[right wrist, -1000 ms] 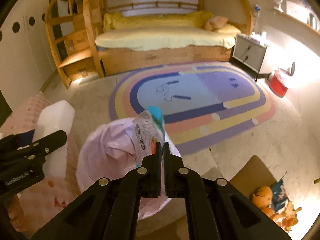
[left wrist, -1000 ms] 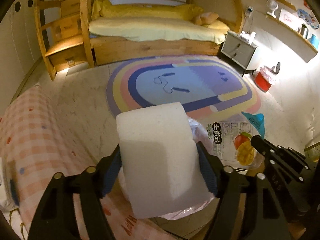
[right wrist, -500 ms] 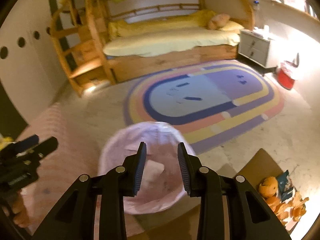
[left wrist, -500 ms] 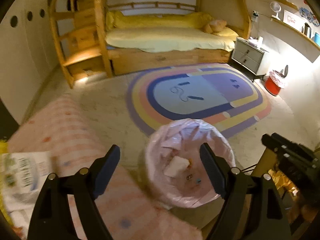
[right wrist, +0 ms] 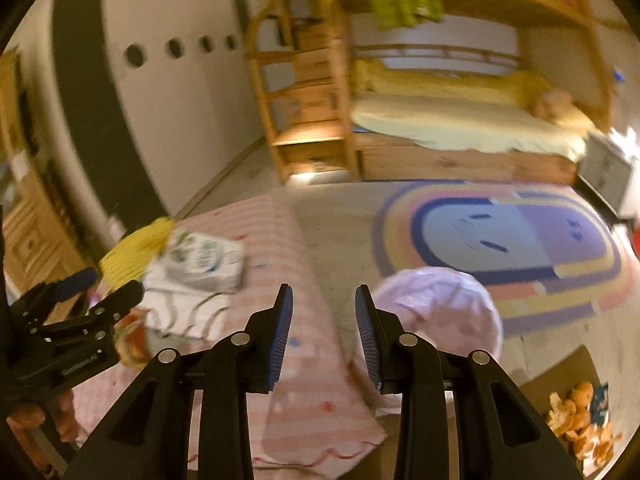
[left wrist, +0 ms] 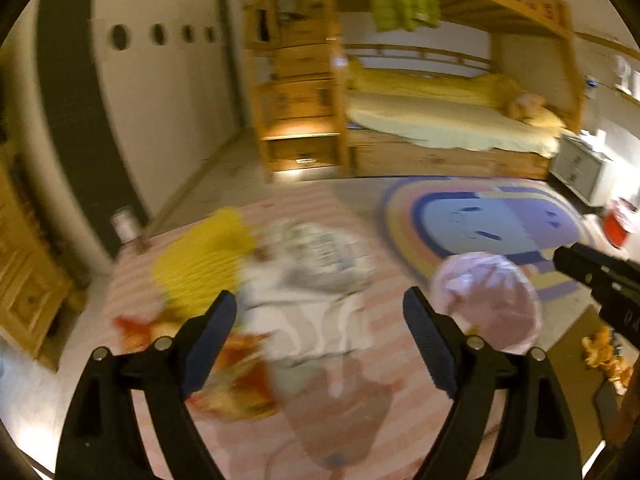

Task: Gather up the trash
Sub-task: 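Move both tools back to the table, right tool toward the milk carton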

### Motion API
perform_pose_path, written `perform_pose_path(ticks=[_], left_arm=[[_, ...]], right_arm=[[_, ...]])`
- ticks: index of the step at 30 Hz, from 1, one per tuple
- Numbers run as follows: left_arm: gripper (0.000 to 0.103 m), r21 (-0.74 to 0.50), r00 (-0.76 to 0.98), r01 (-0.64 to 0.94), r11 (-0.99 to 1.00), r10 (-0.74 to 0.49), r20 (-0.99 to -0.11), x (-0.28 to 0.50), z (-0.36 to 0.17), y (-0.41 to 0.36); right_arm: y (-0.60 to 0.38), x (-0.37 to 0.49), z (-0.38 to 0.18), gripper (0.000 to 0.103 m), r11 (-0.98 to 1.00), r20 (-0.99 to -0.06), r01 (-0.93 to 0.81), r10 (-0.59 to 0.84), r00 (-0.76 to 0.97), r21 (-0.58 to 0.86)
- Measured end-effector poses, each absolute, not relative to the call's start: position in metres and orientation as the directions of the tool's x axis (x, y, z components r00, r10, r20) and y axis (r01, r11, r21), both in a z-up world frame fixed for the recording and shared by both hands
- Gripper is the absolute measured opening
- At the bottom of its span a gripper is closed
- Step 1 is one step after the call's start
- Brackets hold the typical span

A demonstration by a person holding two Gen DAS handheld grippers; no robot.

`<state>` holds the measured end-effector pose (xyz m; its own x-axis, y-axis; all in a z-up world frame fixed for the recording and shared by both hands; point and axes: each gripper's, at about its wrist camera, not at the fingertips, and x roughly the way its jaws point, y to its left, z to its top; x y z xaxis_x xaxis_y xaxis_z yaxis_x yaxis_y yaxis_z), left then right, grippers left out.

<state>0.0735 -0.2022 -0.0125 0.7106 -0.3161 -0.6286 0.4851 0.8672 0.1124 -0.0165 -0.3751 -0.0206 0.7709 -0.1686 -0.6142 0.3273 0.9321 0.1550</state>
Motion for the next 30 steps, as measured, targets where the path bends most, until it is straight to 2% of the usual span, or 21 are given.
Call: perform_pose_path(ticks=[2,8,12,14,15,22,26,30], left_arm=[[0.084,0.129,0.743,0.424,0.896,-0.263,-0.615,0.076,-0.013,-0.17],[0.089,0.203,0.789,0.288,0.936,-0.111,-0.604,0.085,-0.029,-0.103],[0.089,0.157,0.752,0.254,0.954,-0.093,-0.652,0.095,-0.05,-0.074],[0.089,0.136,0.734,0.241,0.961,-0.089,-0.673,0.104,-0.057,-0.071],[0.089,0.134,0.733,0.235,0.963,-0.085,-0.675,0.107,-0.06,-0.07],[0.09,0.147,0.726,0.233,0.961,-0.072,-0.684,0.126,-0.069,-0.075],[0.09,0.151,0.727,0.23,0.961,-0.066,-0.684,0.136,-0.07,-0.079],[0.09,0.153,0.734,0.225,0.962,-0.064,-0.676,0.141,-0.067,-0.084]], right_arm=[[-0.358,-0.001,-0.023,0.043,0.947,-0.625,0.286,-0.134,0.769,0.148],[-0.321,0.036,-0.045,0.043,0.972,-0.675,0.204,-0.076,0.734,0.112],[-0.312,0.061,-0.061,0.044,0.979,-0.708,0.172,-0.047,0.705,0.107],[-0.31,0.073,-0.067,0.055,0.981,-0.717,0.16,-0.036,0.697,0.106],[-0.31,0.081,-0.07,0.057,0.982,-0.72,0.156,-0.034,0.693,0.103],[-0.317,0.121,-0.086,0.06,0.99,-0.748,0.122,-0.032,0.663,0.065],[-0.327,0.132,-0.077,0.066,0.99,-0.717,0.105,-0.009,0.697,0.09],[-0.337,0.152,-0.069,0.062,0.985,-0.695,0.157,-0.067,0.716,0.067]])
